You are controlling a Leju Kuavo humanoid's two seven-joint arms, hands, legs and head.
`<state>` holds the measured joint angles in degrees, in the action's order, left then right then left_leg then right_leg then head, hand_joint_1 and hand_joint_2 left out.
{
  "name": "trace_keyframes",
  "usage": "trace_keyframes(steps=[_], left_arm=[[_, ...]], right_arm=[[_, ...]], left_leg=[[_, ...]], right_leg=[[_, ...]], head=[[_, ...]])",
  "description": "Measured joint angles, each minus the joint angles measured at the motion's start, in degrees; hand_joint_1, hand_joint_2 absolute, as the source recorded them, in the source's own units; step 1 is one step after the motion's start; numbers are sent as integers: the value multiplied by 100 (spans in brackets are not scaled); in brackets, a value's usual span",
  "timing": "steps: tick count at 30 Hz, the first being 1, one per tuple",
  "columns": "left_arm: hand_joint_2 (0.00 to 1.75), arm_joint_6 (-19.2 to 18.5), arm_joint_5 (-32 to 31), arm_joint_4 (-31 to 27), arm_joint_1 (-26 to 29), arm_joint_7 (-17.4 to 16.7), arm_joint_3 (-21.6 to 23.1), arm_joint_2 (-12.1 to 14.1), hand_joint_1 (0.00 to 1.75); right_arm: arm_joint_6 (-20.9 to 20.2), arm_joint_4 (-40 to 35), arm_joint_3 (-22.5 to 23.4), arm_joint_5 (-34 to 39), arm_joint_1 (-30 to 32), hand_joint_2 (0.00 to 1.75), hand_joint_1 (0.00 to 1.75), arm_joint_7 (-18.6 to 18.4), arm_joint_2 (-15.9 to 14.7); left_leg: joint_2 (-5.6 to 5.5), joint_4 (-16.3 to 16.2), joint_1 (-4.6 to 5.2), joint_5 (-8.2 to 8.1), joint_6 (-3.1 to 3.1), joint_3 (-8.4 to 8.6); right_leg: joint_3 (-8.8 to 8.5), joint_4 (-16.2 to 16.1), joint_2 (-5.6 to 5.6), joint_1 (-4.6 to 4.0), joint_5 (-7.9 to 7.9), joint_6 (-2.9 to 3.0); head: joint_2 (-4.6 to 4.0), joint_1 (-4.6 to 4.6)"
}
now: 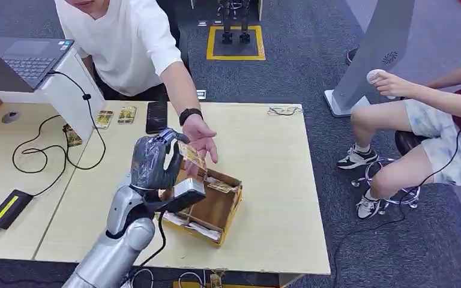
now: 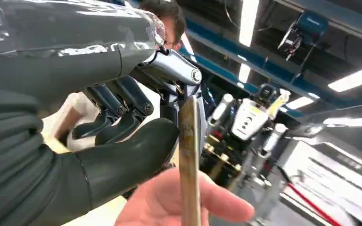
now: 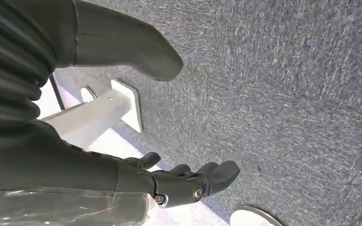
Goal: Pass the card to the sensor for recognition and then transmit it.
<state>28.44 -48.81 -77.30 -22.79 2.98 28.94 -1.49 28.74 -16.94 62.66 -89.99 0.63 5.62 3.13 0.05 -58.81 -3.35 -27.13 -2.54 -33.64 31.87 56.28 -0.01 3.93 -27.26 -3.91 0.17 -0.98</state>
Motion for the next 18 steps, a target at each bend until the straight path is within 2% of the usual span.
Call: trace_keyframes(steps=[6,9,10,18], left_arm=[[175,98,-846,617,-454,-597,-79,-52,175],[175,17,-1841,1163,-770,-1295,-90,-76,175],[175,11,-2024,1307,-830,-1417,-90,-76,175],[175,44,-2271,2209,-1037,-1513,-98,-188,175]], right_arm=[[15,99,-123,0,-49,175,0,-54,-31],[9,151,-219,0,-88,175,0,-114,-61],[7,164,-256,0,-97,175,0,-124,-68],[13,234,-400,0,-128,175,0,-172,-109]], left_leg=[[0,-1,0,0,0,-1],[2,-1,0,0,0,-2],[4,-1,0,0,0,0],[0,-1,0,0,0,-2]], right_leg=[[2,0,1,0,1,0],[1,0,4,0,1,0],[2,0,8,0,1,0],[2,1,4,0,1,0]], head=[[0,0],[0,0],[0,2],[0,2]])
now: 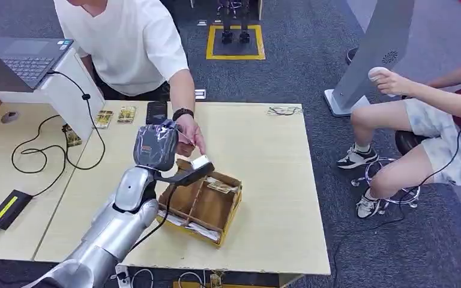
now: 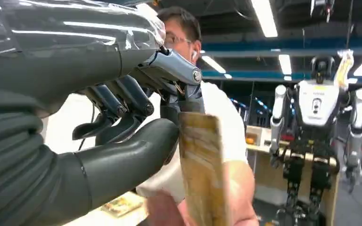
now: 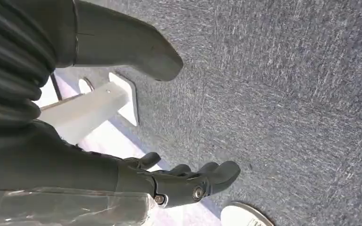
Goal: Pass the card to the sensor for recognition and then transmit it.
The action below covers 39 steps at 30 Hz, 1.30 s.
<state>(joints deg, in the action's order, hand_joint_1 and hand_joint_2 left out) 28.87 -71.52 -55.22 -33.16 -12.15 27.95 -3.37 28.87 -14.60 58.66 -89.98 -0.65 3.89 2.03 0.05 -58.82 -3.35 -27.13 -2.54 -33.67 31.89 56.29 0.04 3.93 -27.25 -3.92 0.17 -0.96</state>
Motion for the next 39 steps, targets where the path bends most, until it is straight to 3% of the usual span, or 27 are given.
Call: trace_keyframes(steps=[5,6,7,30,39], left_arm=[[175,-13,-13,234,-17,2,-22,-50,175],[175,-13,-13,263,-18,7,-24,-55,42],[175,-15,-9,291,-22,24,-24,-59,0],[175,177,293,258,51,238,-81,-103,0],[175,363,708,-4,224,562,-162,-98,0]], right_arm=[[0,0,-33,0,3,175,0,-11,-24],[0,0,-37,0,1,175,0,-11,-28],[0,0,-39,0,1,175,0,-11,-31],[2,0,-41,0,8,175,0,11,-31],[2,0,-39,7,14,175,0,22,-31]], left_leg=[[0,0,0,-1,0,0],[1,0,0,-1,0,0],[2,0,0,-1,0,0],[0,0,0,0,0,-1],[0,0,0,-1,0,-1]], right_leg=[[1,0,0,0,0,0],[1,0,1,0,0,0],[1,0,2,0,0,0],[0,0,0,0,0,0],[0,0,0,0,0,0]], head=[[0,-2],[0,-2],[0,-2],[0,-2],[0,-2]])
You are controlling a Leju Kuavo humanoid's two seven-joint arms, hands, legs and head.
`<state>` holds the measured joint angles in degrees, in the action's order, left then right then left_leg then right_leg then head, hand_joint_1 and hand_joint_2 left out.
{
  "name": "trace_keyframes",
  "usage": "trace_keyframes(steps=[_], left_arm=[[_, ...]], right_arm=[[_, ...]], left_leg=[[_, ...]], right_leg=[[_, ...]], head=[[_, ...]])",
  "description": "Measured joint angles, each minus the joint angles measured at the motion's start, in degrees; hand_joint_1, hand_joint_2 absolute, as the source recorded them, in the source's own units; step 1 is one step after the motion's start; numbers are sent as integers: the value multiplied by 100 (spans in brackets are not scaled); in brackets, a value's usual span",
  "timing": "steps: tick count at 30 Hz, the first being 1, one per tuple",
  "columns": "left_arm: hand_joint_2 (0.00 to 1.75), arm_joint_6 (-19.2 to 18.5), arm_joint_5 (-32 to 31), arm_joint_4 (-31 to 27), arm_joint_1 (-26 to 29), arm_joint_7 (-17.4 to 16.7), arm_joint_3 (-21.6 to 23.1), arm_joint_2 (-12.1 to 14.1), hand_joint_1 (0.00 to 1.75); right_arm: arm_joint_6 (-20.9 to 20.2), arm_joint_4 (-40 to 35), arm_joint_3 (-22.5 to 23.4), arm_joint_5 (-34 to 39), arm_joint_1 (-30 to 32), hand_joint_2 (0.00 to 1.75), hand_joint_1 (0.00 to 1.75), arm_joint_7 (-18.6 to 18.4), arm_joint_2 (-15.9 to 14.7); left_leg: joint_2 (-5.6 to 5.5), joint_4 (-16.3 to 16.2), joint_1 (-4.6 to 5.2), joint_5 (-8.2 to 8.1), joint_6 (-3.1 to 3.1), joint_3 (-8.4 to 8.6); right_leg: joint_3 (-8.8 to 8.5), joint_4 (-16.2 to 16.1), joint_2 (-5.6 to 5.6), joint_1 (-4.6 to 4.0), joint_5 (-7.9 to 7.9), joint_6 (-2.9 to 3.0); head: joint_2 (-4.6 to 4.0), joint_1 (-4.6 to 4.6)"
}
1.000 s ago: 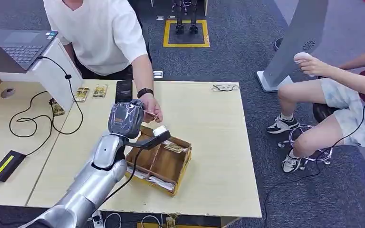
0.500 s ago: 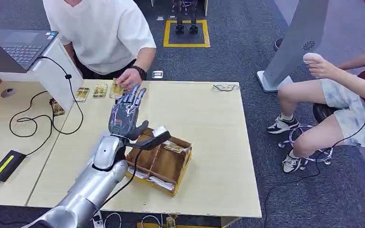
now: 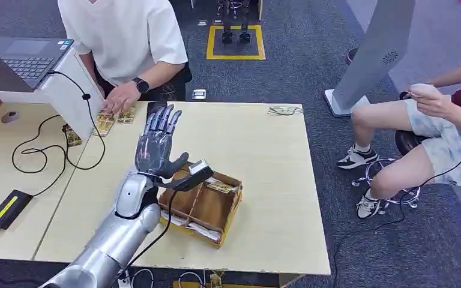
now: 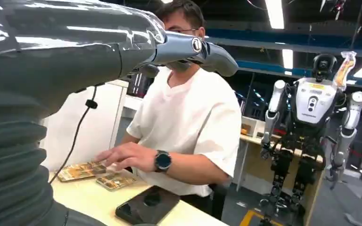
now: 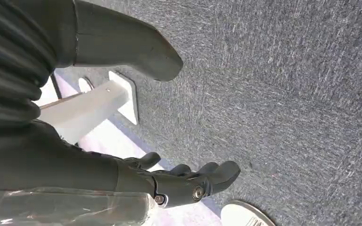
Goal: Pass the card to the sensor for recognition and then transmit it.
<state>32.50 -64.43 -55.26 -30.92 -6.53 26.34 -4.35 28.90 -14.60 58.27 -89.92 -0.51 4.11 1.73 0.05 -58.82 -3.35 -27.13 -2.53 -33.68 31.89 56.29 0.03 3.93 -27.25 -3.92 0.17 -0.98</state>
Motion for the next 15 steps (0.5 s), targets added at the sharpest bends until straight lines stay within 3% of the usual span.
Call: trace_keyframes(steps=[8,15], left_arm=[[175,291,1331,-842,623,870,-94,-11,0],[175,710,1615,-1615,1449,1331,-328,-7,0]], right_arm=[[33,-46,144,199,77,175,0,147,11],[13,-221,424,199,201,175,0,186,127]], left_leg=[[2,0,0,-3,0,-1],[0,1,0,-5,0,-1]], right_leg=[[1,0,1,0,-2,0],[1,0,-3,0,-8,0]], head=[[0,2],[0,2]])
